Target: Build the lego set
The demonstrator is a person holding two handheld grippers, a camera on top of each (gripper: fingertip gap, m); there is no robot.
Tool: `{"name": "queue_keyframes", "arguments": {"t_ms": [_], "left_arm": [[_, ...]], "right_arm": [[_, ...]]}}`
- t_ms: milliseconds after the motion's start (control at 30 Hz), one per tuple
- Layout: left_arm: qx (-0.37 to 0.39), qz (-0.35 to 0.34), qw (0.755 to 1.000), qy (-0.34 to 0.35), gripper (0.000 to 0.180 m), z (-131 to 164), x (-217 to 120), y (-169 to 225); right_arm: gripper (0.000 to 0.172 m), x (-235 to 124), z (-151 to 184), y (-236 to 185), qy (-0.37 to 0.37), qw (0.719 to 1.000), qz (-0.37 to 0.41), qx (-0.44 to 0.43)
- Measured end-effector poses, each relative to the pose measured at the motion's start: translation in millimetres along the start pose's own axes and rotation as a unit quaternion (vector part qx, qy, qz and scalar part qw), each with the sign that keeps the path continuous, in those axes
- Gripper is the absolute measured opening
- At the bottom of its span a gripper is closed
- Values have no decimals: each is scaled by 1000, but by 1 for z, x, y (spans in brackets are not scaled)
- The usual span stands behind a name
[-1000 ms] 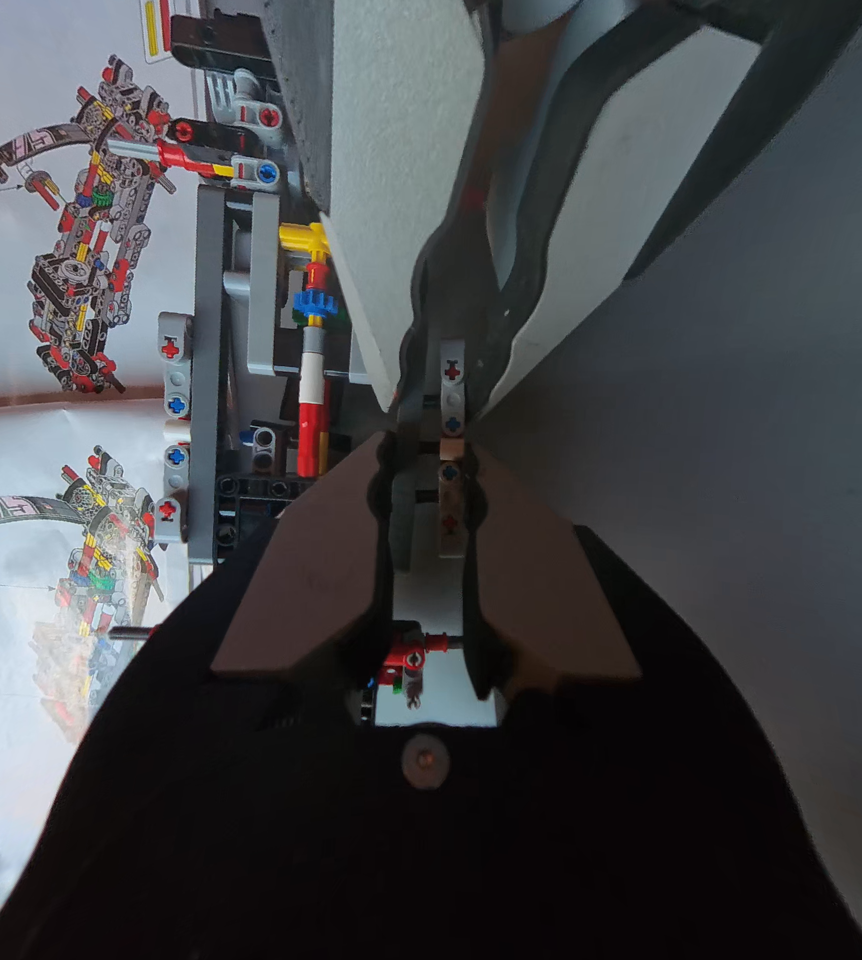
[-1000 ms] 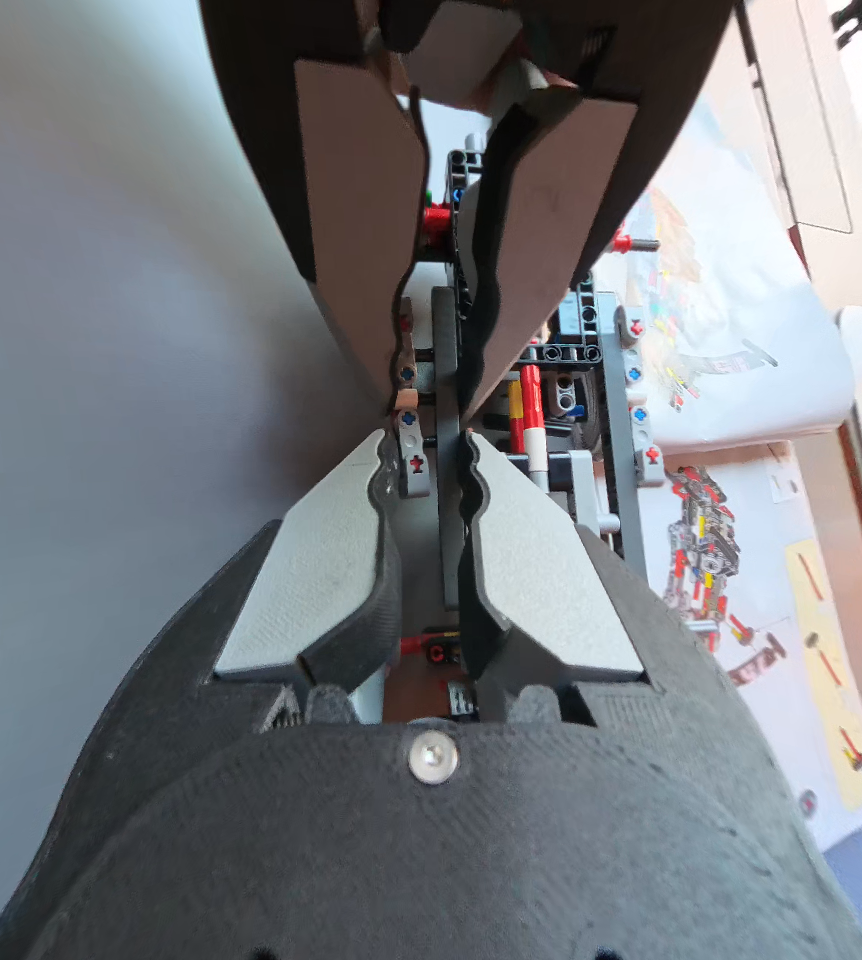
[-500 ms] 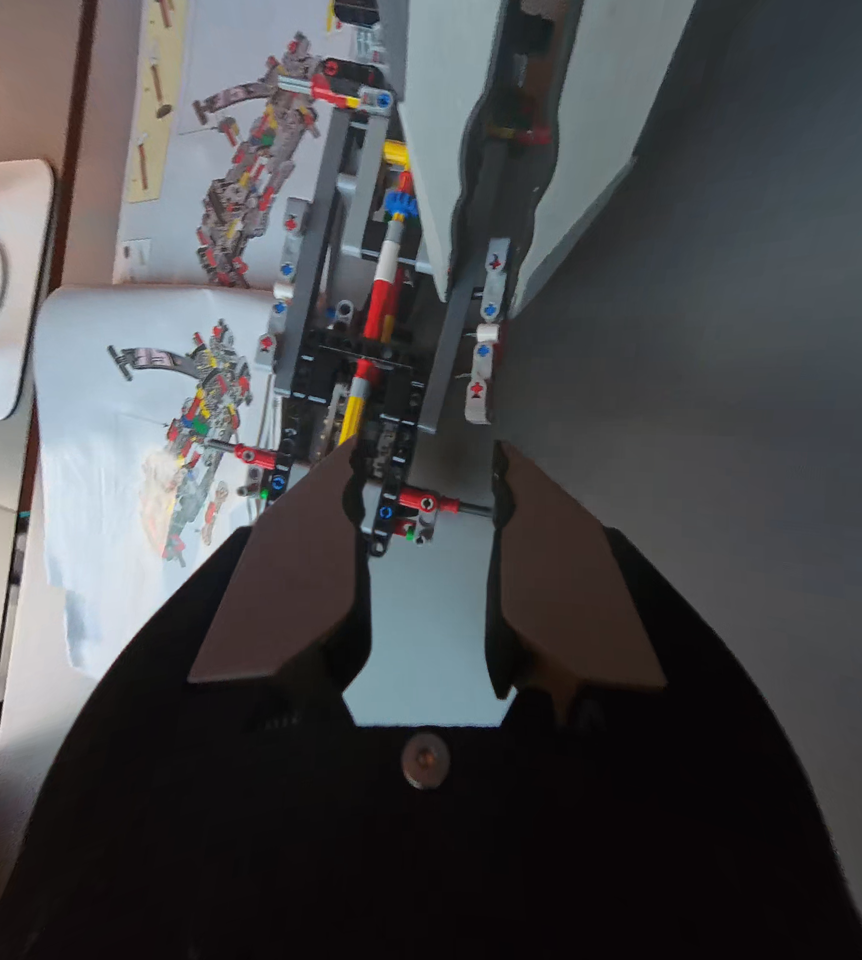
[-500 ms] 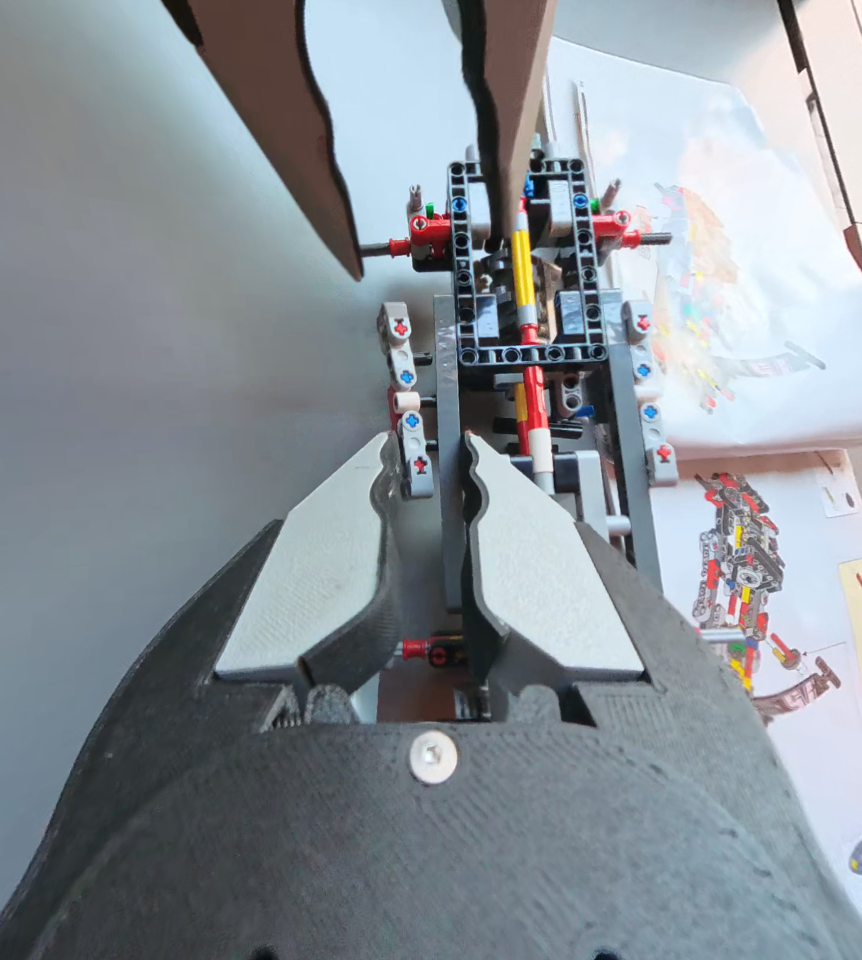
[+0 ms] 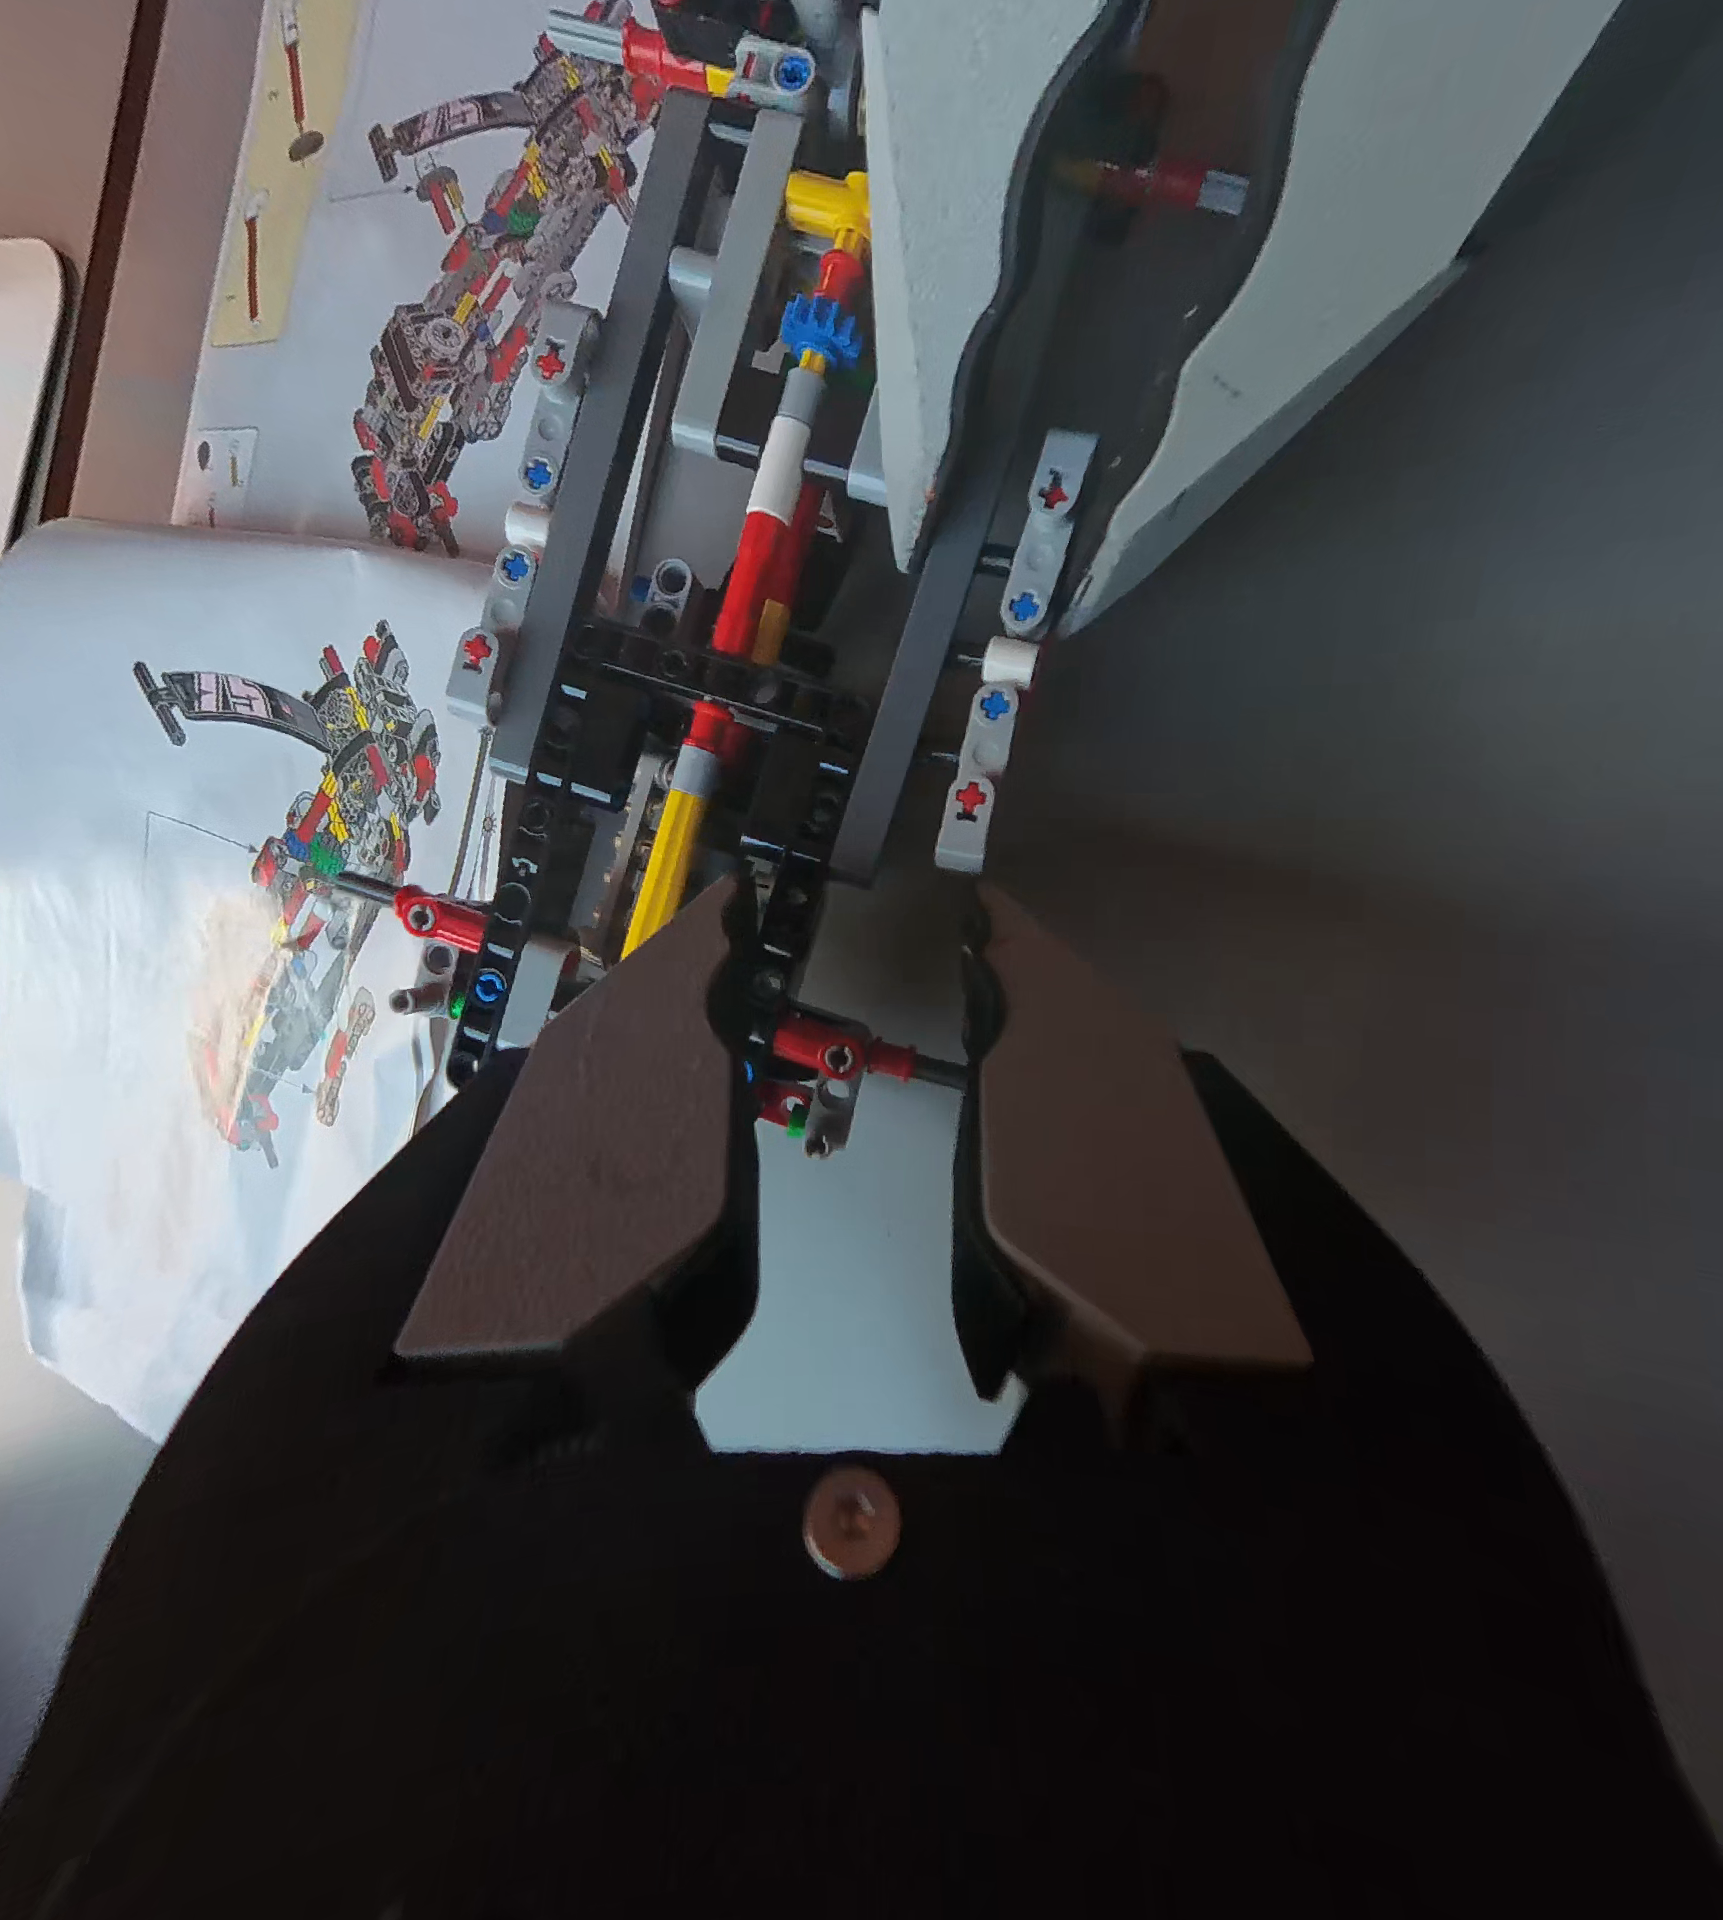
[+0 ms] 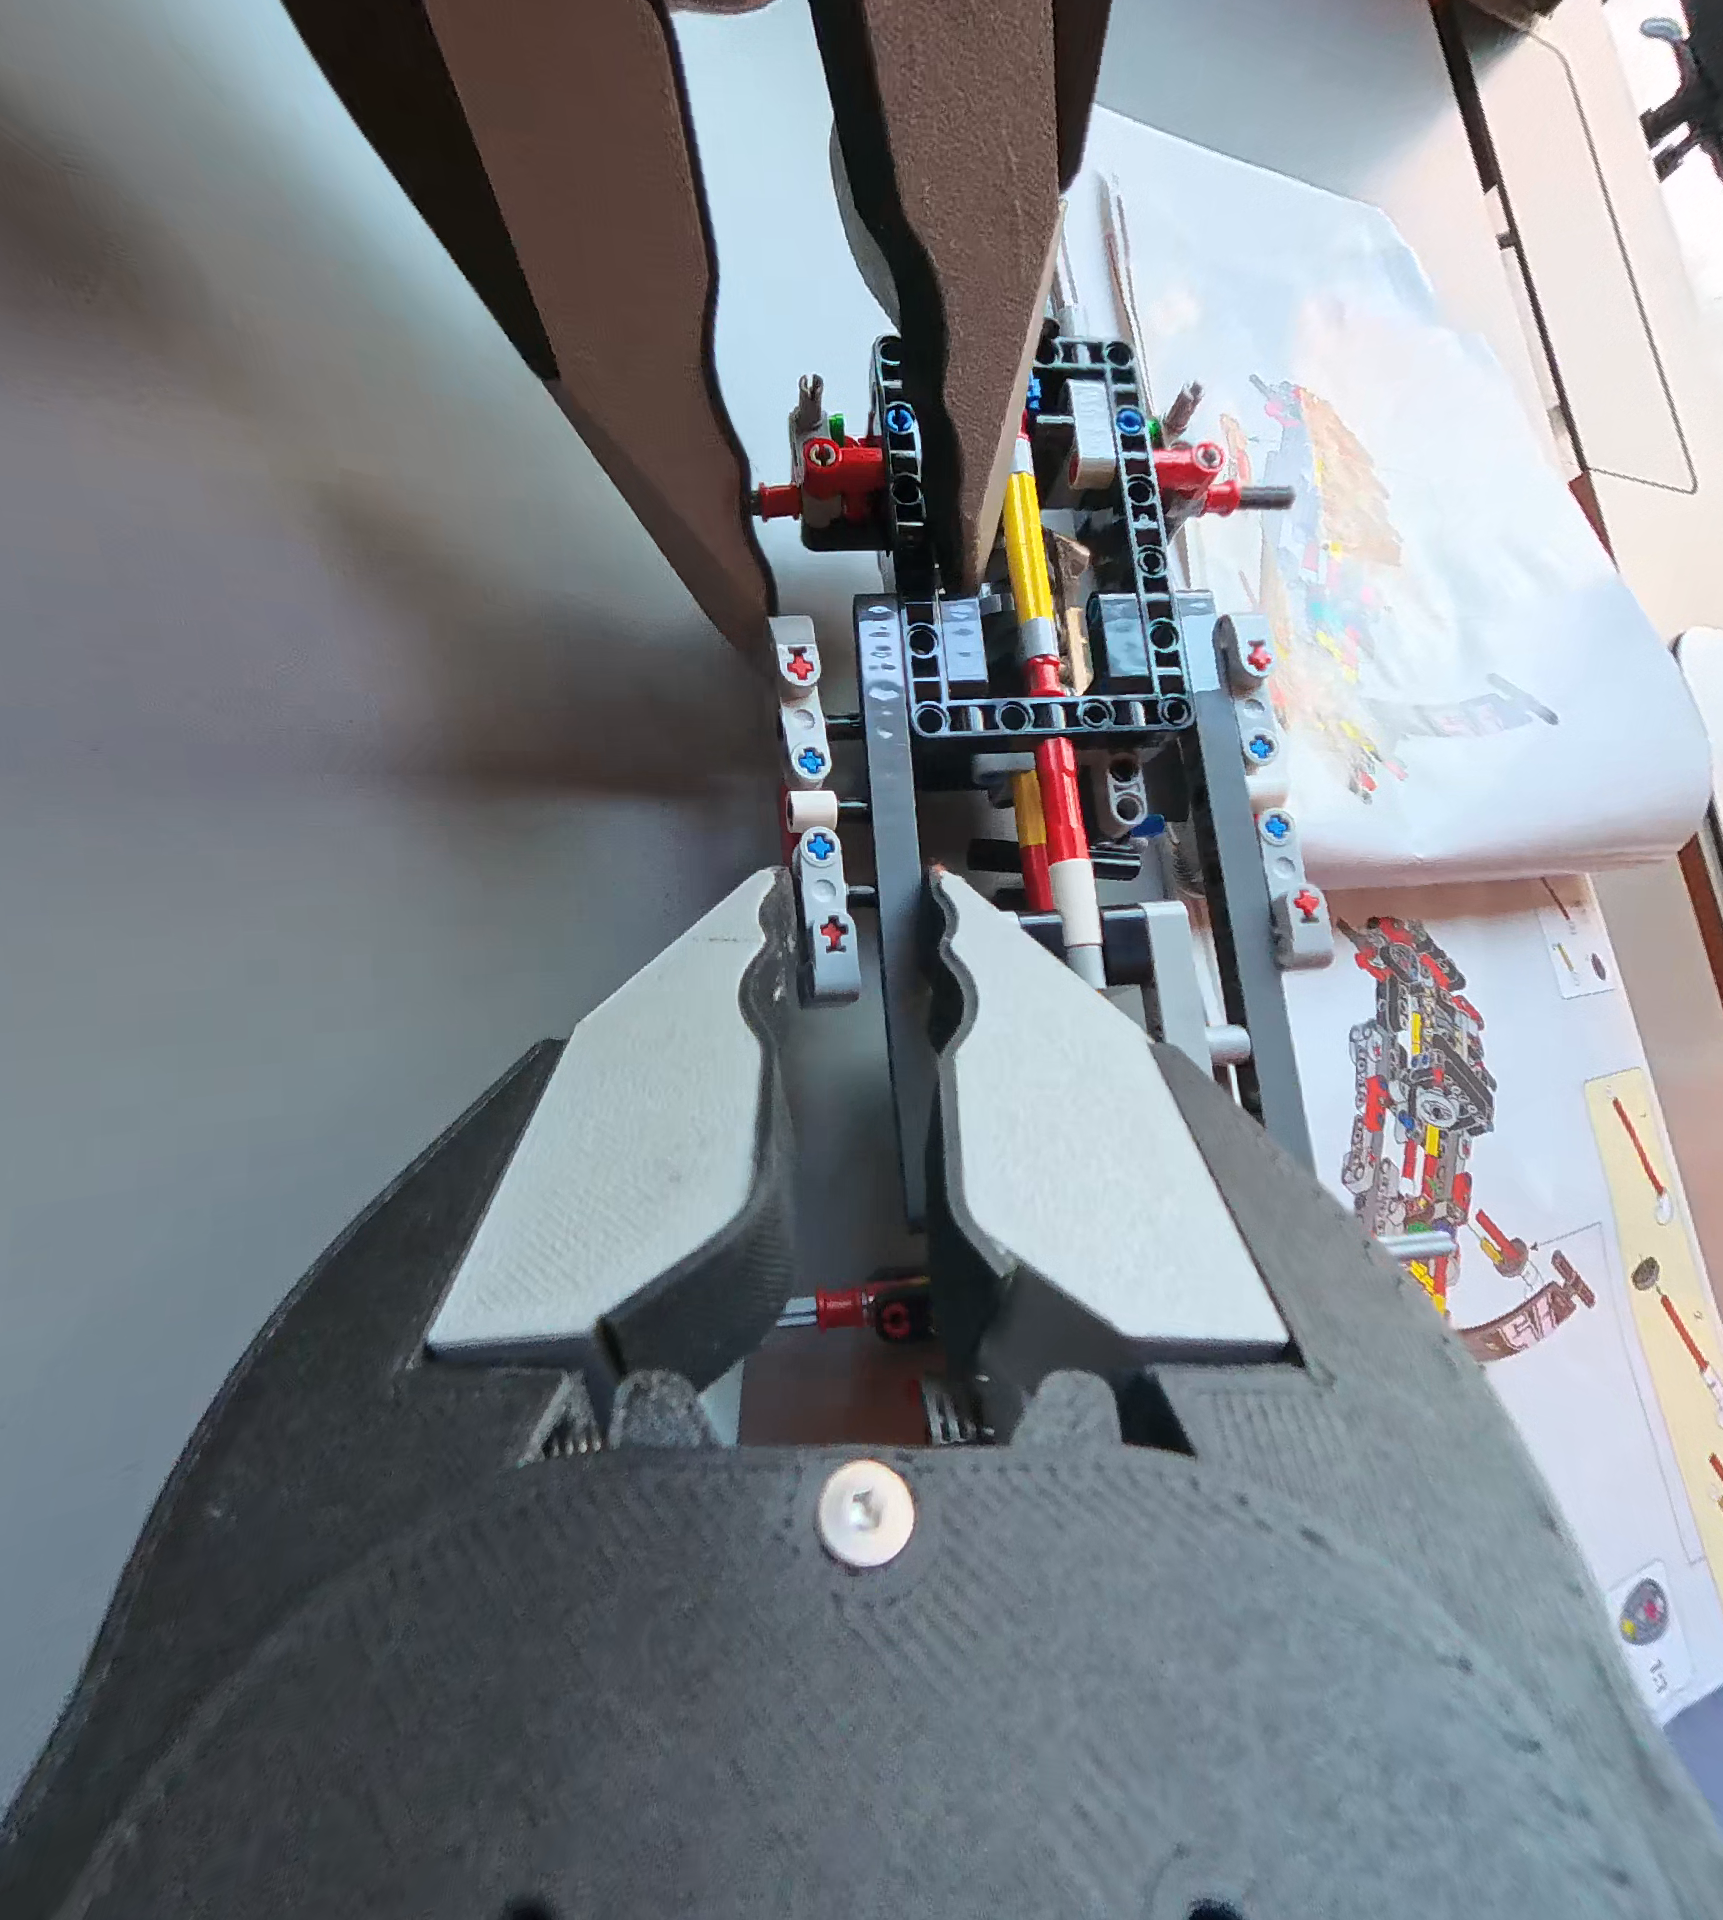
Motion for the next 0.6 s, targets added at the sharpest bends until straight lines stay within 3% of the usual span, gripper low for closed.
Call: {"name": "queue_keyframes", "arguments": {"t_ms": [100, 500, 600], "left_arm": [[-8, 16, 1000, 7, 46, -2, 2, -1], [10, -8, 1000, 17, 42, -7, 5, -3], [34, 8, 999, 11, 61, -6, 10, 1]], "right_arm": [[22, -1, 1, 2, -4, 1000, 7, 1], [22, 0, 6, 3, 3, 1000, 29, -2], [22, 0, 7, 4, 2, 999, 32, 0]]}}
Point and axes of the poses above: each gripper's, where its closed fingertips meet, x out along the fingers, z out of its underside, y = z × x across the jaws, the point moved 10 cm from there along -x, back along the fingers, and after that the axes turned 4 degrees about z, right-handed, at the moved point
